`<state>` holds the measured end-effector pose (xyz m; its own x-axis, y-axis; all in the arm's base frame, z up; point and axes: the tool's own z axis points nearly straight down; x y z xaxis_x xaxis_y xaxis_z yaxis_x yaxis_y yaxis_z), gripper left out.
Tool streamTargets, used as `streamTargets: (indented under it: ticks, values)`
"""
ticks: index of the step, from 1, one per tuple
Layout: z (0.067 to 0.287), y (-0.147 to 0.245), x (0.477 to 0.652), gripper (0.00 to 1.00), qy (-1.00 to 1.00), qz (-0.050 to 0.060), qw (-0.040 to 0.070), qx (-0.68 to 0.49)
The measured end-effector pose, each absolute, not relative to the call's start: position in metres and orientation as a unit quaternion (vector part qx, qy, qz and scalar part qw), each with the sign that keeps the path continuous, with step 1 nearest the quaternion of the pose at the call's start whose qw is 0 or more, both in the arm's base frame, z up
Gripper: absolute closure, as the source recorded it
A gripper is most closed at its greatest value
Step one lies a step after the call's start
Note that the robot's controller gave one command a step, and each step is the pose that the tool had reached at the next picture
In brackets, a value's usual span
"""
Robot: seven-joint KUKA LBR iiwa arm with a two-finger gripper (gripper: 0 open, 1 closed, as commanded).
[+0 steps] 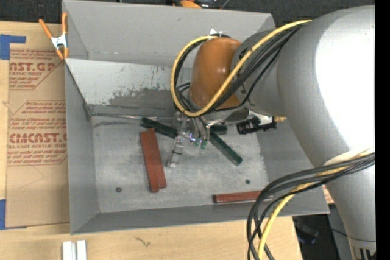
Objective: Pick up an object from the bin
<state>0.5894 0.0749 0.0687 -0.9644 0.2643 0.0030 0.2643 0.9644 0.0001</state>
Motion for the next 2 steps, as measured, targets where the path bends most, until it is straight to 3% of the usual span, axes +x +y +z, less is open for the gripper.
streamTargets:
  ticks: [1, 2]
  values:
    - [0.071, 0.075, 0.591, 1.00, -0.991, 0.000, -0.001, -0.133]
    - [0.240, 0.076, 0.594, 1.00, -0.975, -0.002, -0.004, -0.222]
